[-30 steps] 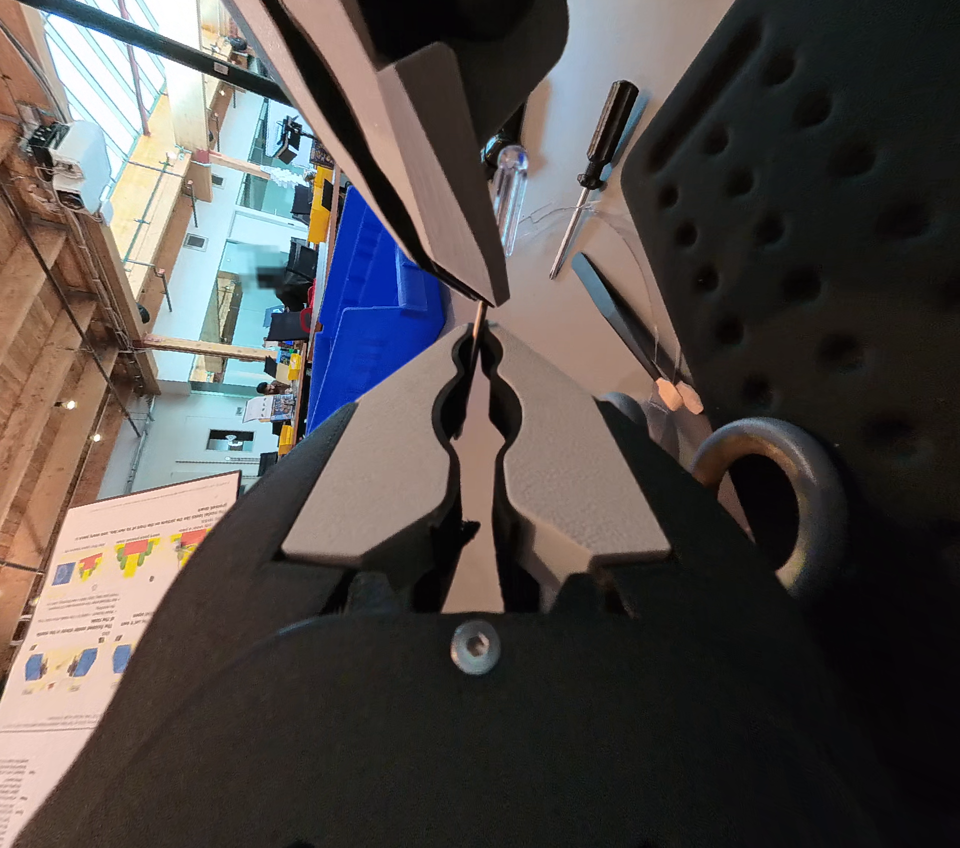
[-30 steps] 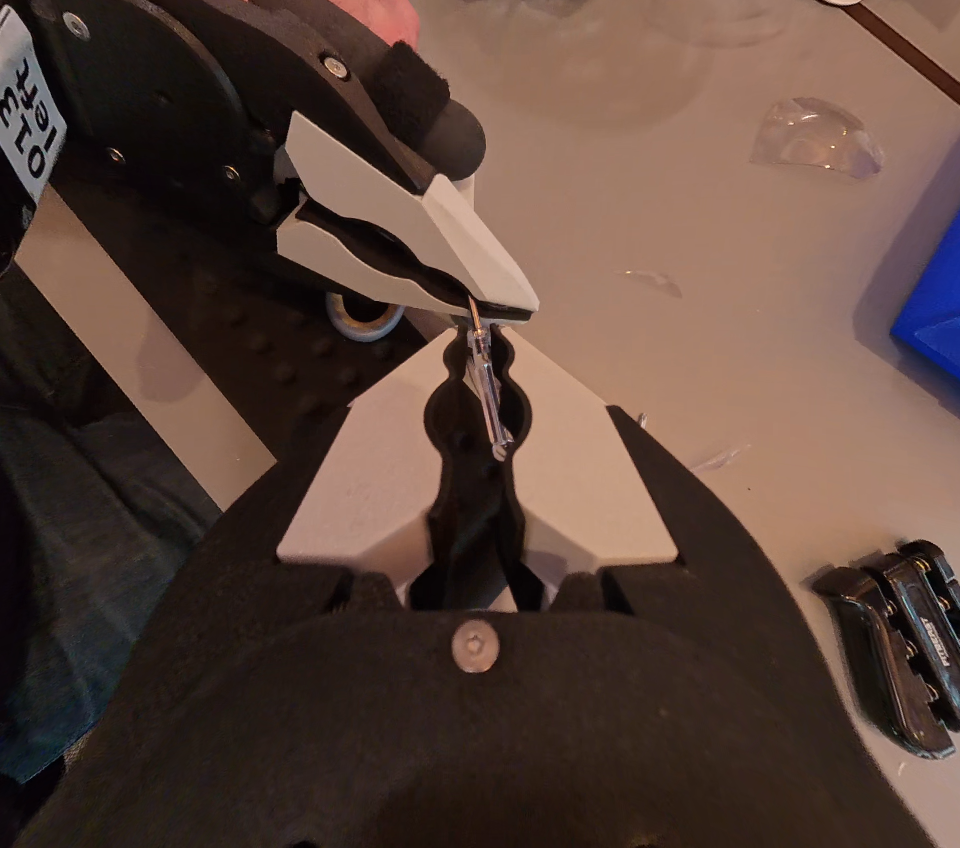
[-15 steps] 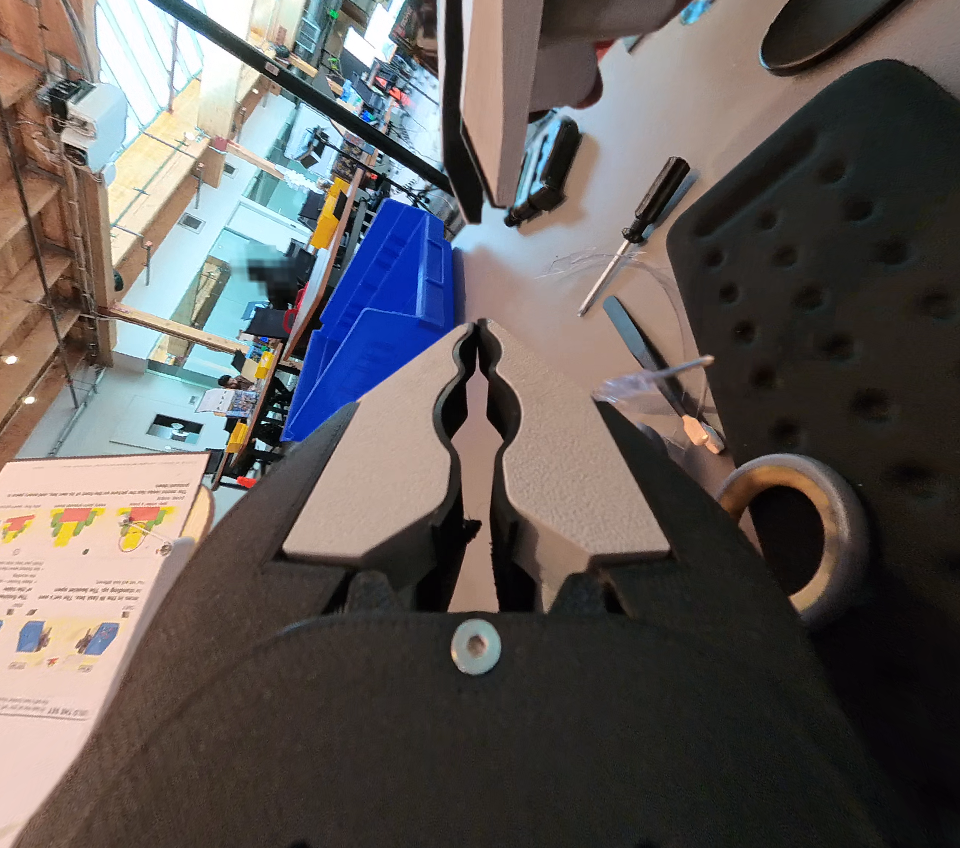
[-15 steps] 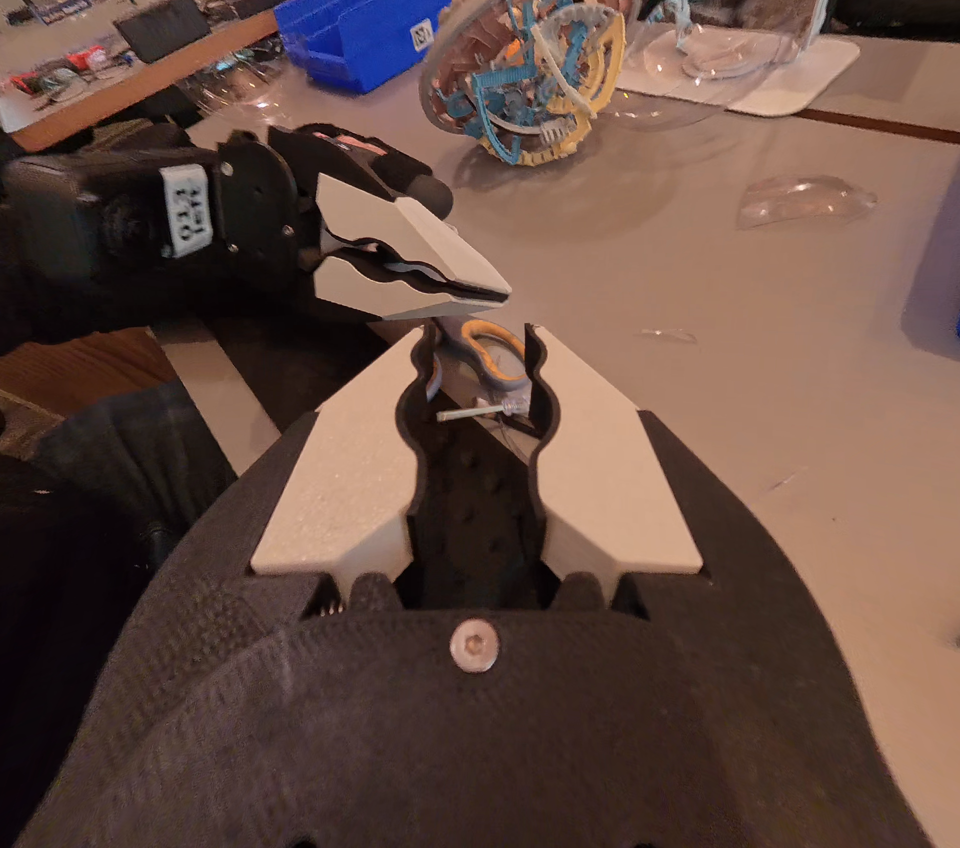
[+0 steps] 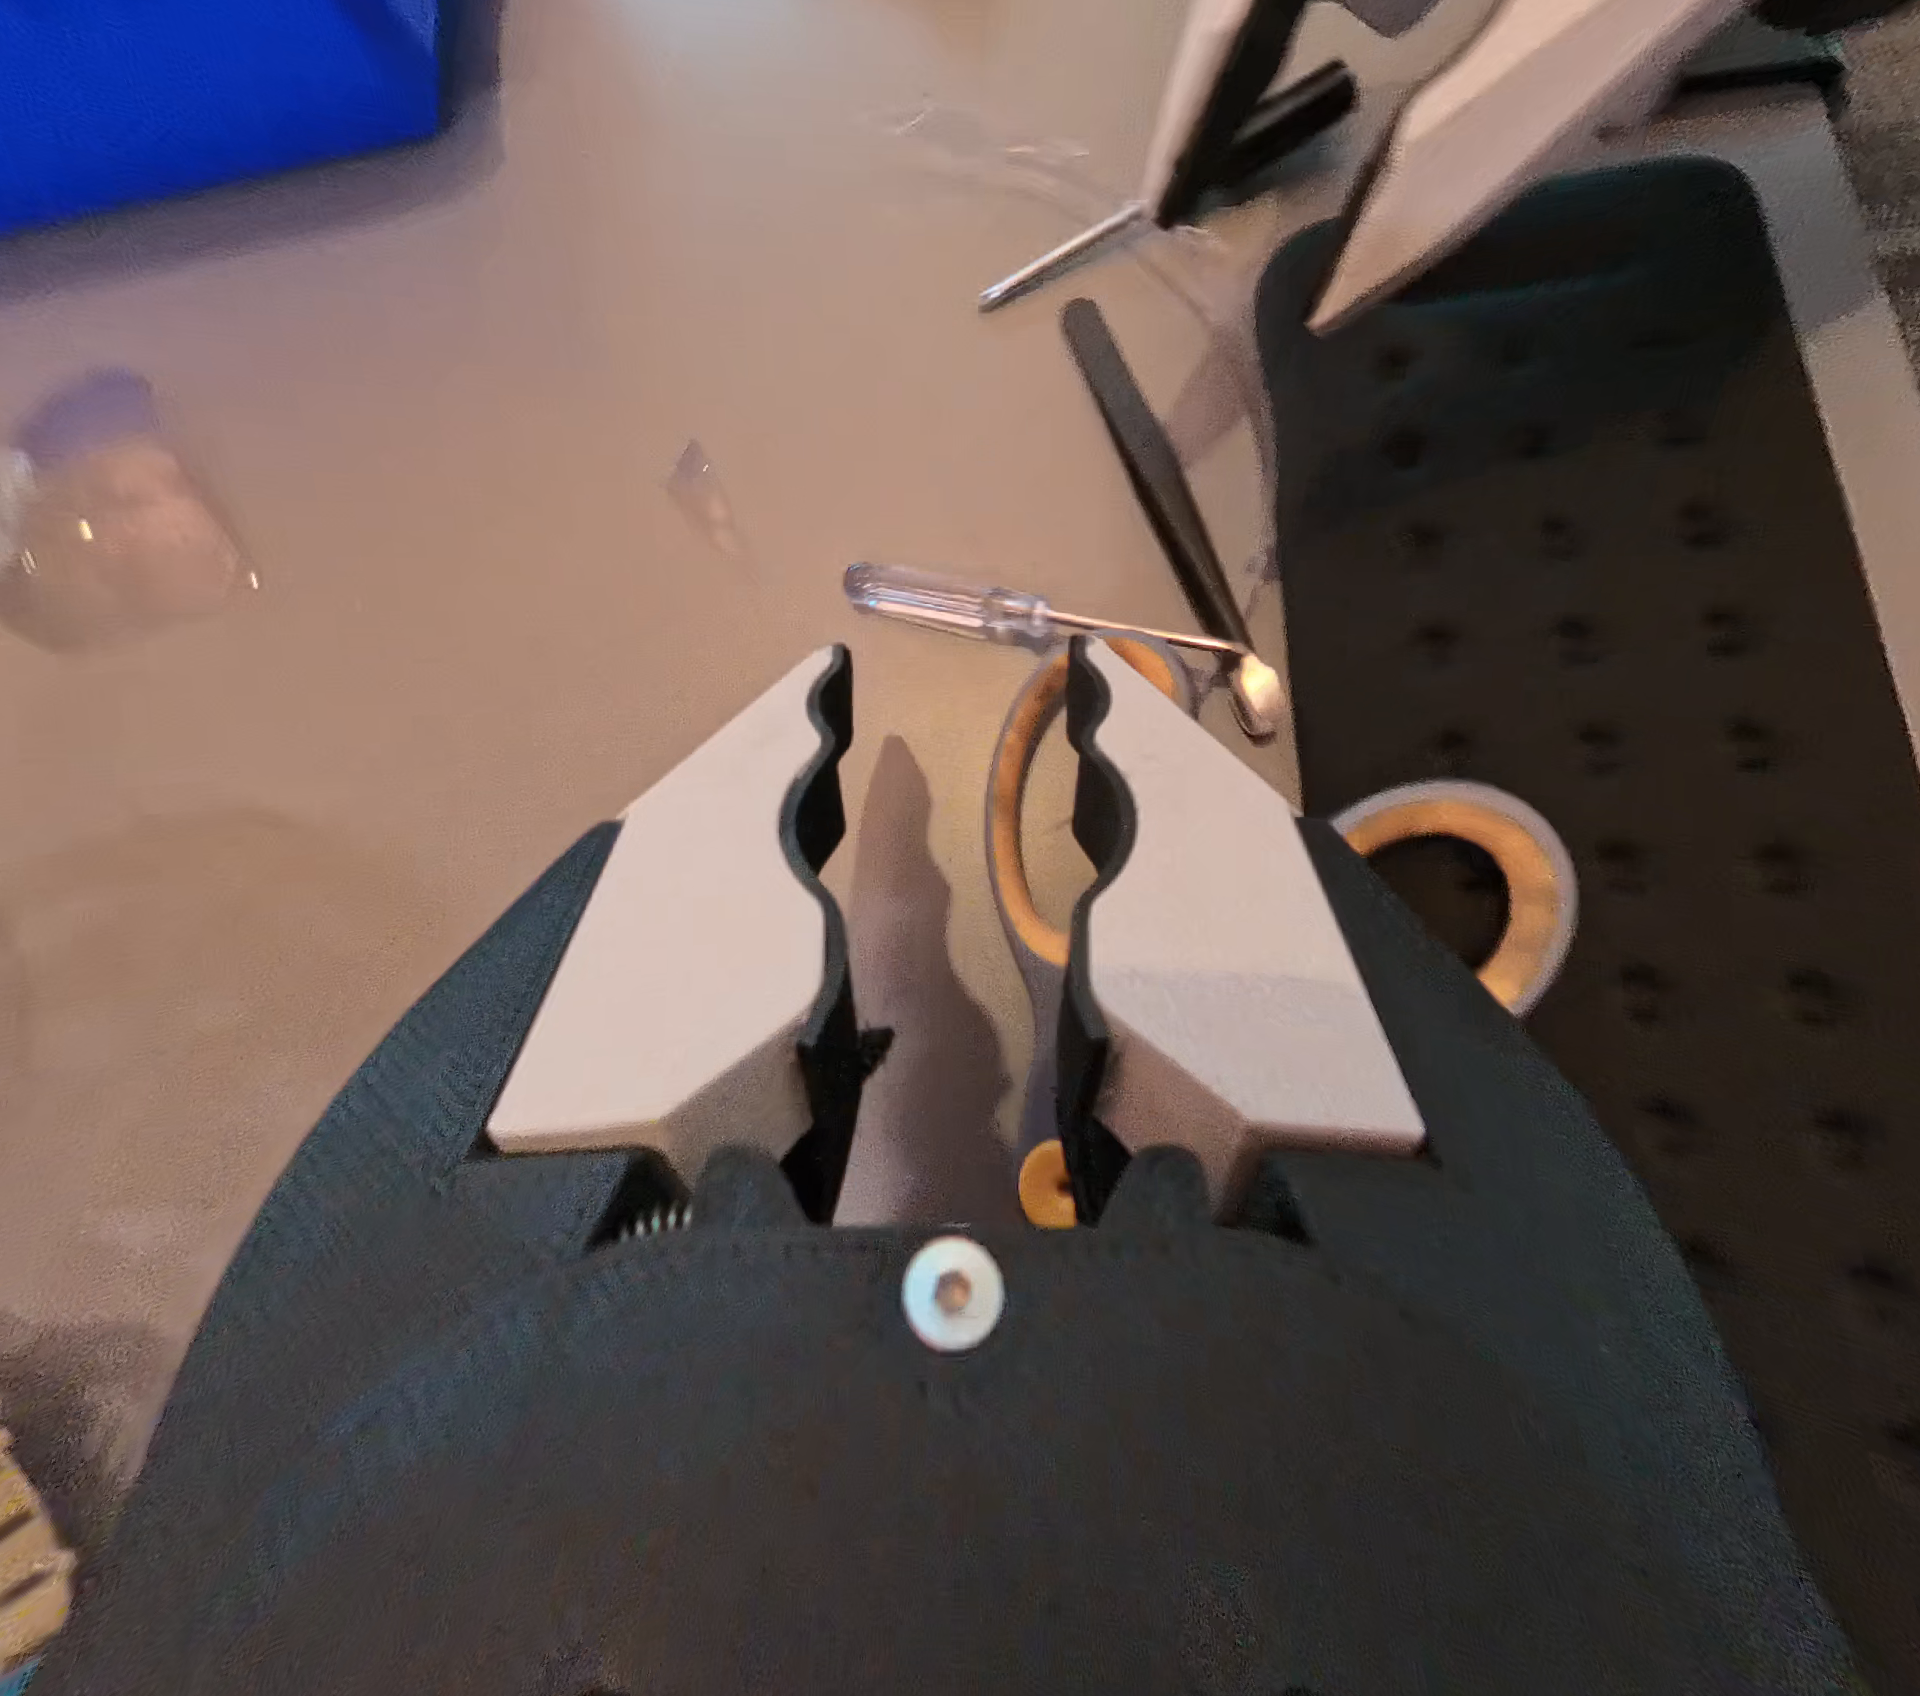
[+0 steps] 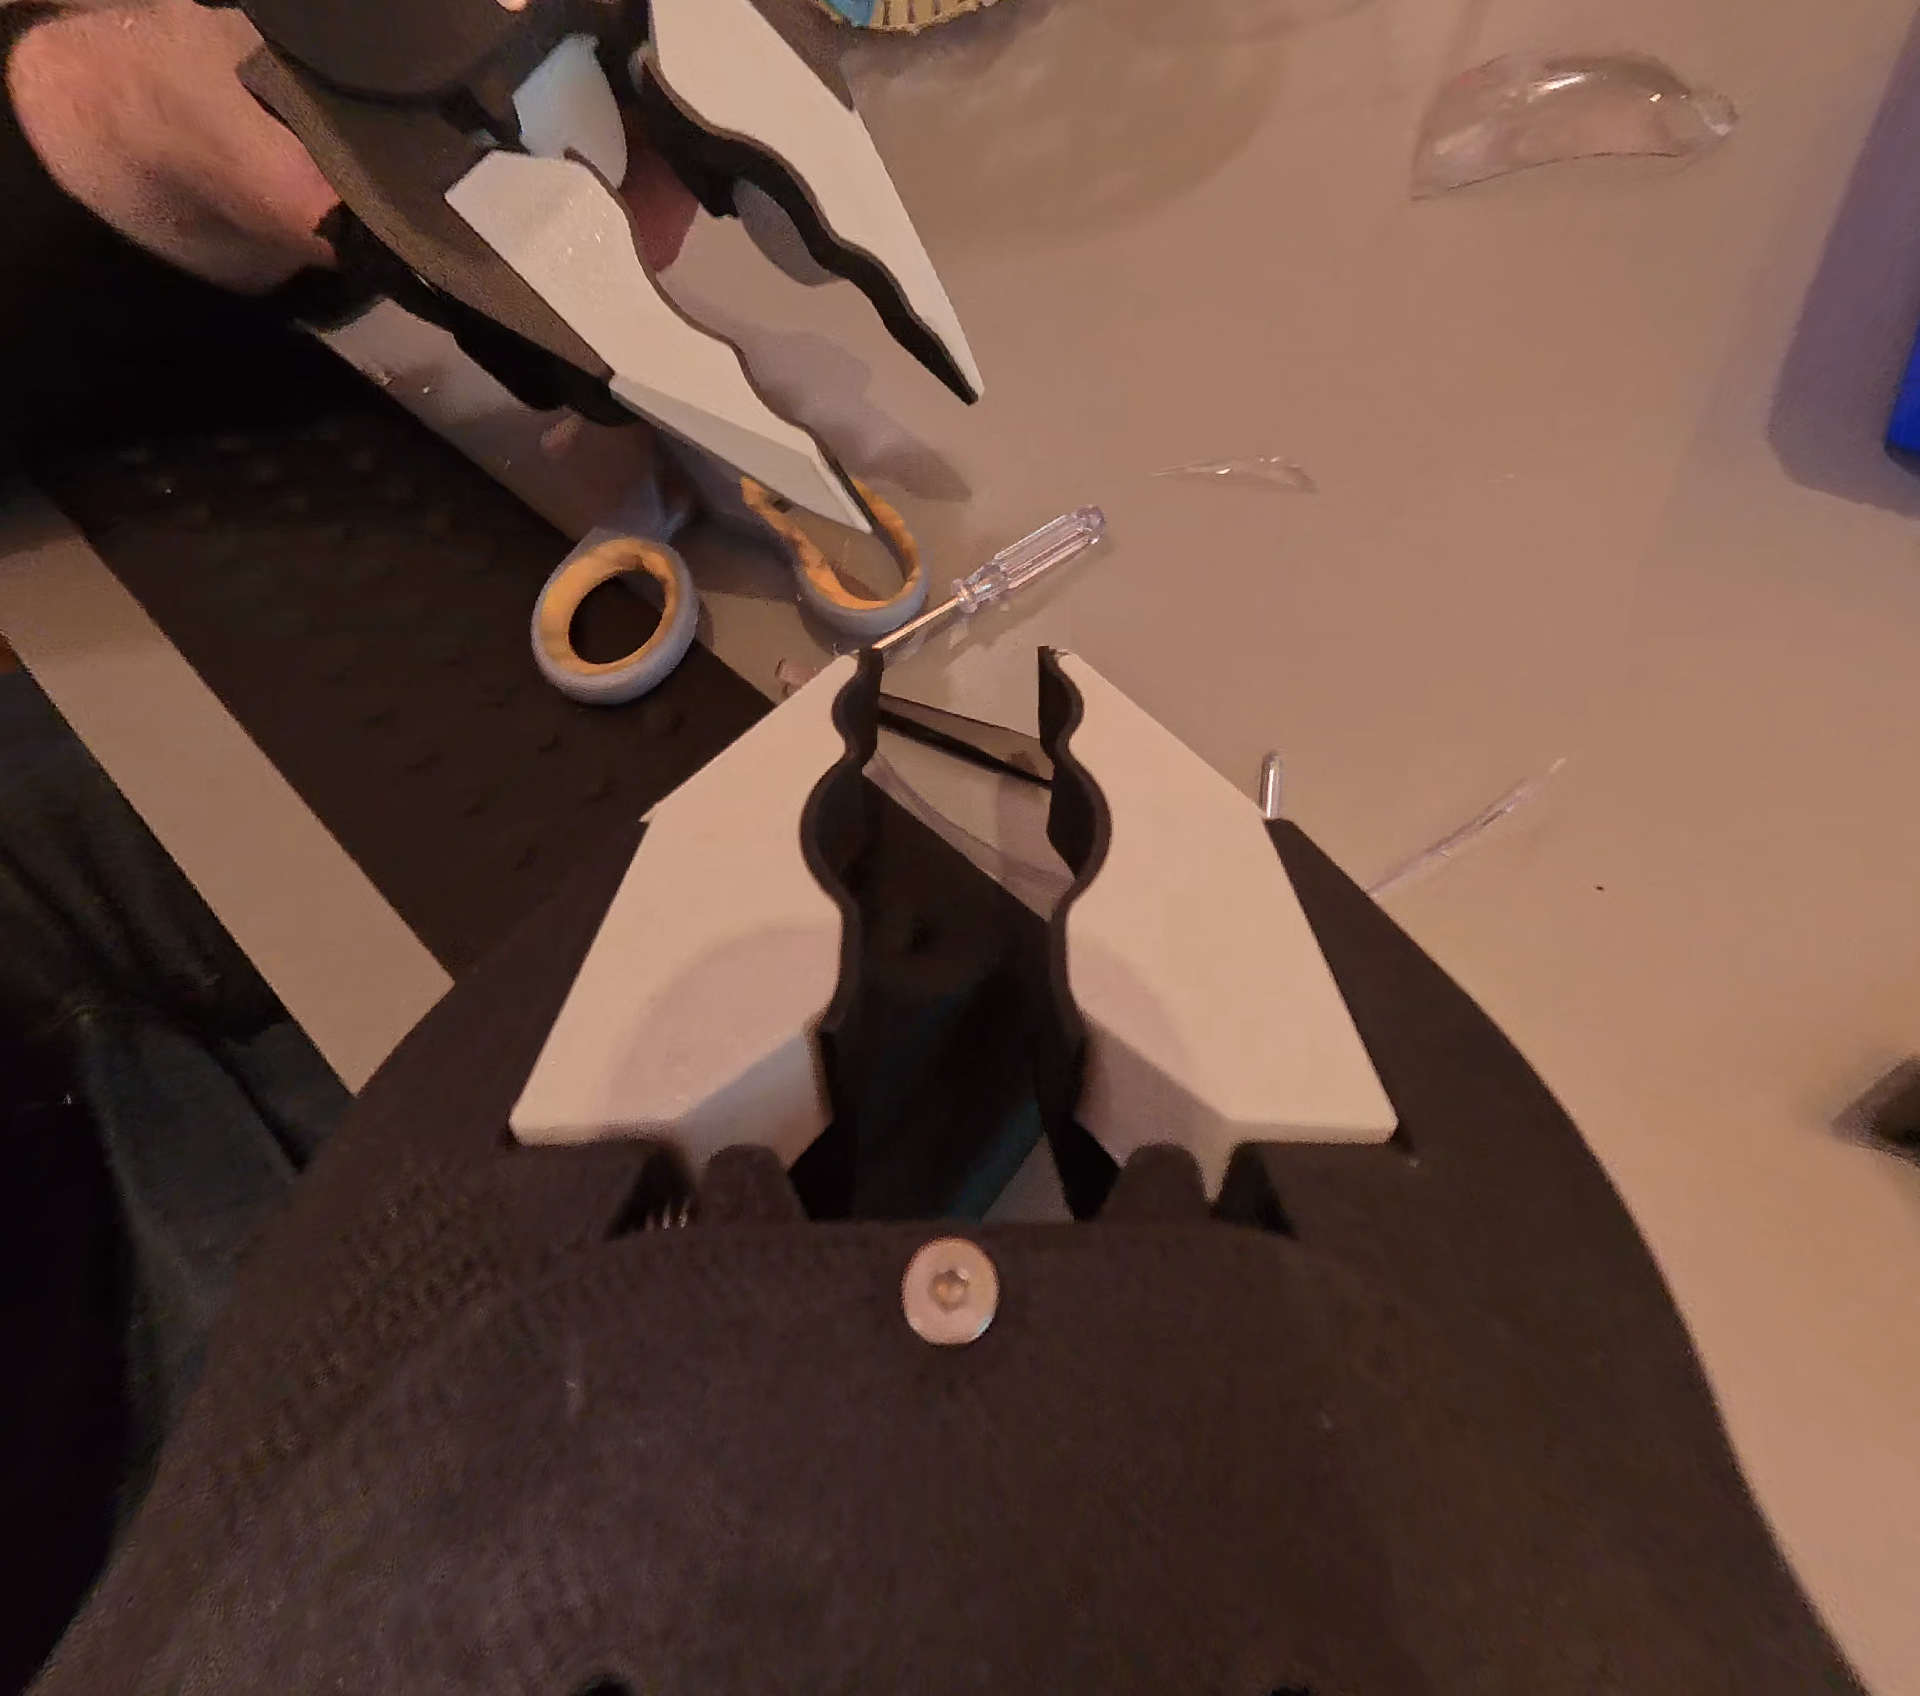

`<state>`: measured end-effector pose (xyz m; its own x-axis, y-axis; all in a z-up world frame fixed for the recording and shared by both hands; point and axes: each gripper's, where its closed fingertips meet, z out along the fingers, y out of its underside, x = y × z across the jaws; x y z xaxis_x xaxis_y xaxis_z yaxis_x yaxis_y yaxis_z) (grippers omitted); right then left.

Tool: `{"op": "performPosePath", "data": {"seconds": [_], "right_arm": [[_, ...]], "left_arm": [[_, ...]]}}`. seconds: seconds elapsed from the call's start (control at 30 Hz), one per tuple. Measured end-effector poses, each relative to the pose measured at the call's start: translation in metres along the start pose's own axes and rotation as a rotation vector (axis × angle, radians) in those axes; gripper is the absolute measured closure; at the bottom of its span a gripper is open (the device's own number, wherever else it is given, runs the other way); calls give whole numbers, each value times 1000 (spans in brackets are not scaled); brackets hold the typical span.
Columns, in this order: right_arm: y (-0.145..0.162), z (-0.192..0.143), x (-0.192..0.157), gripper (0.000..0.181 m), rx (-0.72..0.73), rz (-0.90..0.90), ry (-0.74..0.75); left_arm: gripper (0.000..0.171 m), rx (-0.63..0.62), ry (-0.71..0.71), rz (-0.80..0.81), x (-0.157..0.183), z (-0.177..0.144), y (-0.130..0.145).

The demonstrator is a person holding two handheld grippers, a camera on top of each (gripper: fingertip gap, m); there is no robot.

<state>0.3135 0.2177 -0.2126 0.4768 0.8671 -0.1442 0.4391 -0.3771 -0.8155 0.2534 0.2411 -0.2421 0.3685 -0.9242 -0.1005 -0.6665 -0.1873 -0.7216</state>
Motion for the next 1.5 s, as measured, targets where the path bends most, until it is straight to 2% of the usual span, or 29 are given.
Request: {"op": "performPosePath", "data": {"seconds": [0.1, 0.2, 0.3, 0.4, 0.47, 0.63, 0.8, 0.93, 1.0, 1.03, 1.07, 1.13, 1.17, 1.23, 1.3, 1.33, 1.5], "right_arm": [[4, 10, 0, 156, -2, 35, -24], [9, 19, 0, 156, -24, 35, -31], [10, 22, 2, 159, -9, 49, -35], [13, 22, 4, 161, 10, 66, -30], [16, 20, 6, 163, 19, 72, -25], [19, 9, 12, 163, 69, 107, -29], [16, -5, 21, 156, 127, 156, -47], [17, -13, 22, 152, 132, 160, -82], [15, -15, 24, 148, 150, 165, -86], [13, -18, 24, 147, 168, 177, -96], [10, -20, 24, 145, 189, 192, -114], [5, -26, 21, 145, 234, 227, -163], [0, -30, 17, 145, 263, 244, -207], [-4, -36, 10, 151, 286, 267, -264], [-2, -36, 8, 163, 264, 245, -261], [-1, -35, 7, 169, 256, 243, -261], [-6, -37, 4, 174, 284, 212, -248]], "left_arm": [[112, -86, 170, -239, 13, 12, 5], [105, -155, 234, -344, 17, 24, 9], [121, -185, 212, -379, 12, 33, 4], [151, -243, 185, -351, 9, 41, 4], [156, -250, 190, -324, 12, 46, 0], [161, -205, 197, -158, 23, 55, -10], [165, -182, 75, 66, 22, 55, -16], [164, -105, 28, 159, 22, 52, -29], [165, -24, 7, 247, 26, 46, -44], [165, 2, -49, 282, 23, 41, -50], [165, 28, -97, 354, 22, 36, -57], [165, 106, -106, 513, 39, 27, -68], [165, 97, -155, 570, 39, 26, -70], [165, 125, -220, 687, 46, 24, -78], [165, 147, -272, 735, 49, 22, -88], [165, 166, -284, 743, 51, 20, -92], [165, 199, -308, 749, 51, 16, -97]]}}
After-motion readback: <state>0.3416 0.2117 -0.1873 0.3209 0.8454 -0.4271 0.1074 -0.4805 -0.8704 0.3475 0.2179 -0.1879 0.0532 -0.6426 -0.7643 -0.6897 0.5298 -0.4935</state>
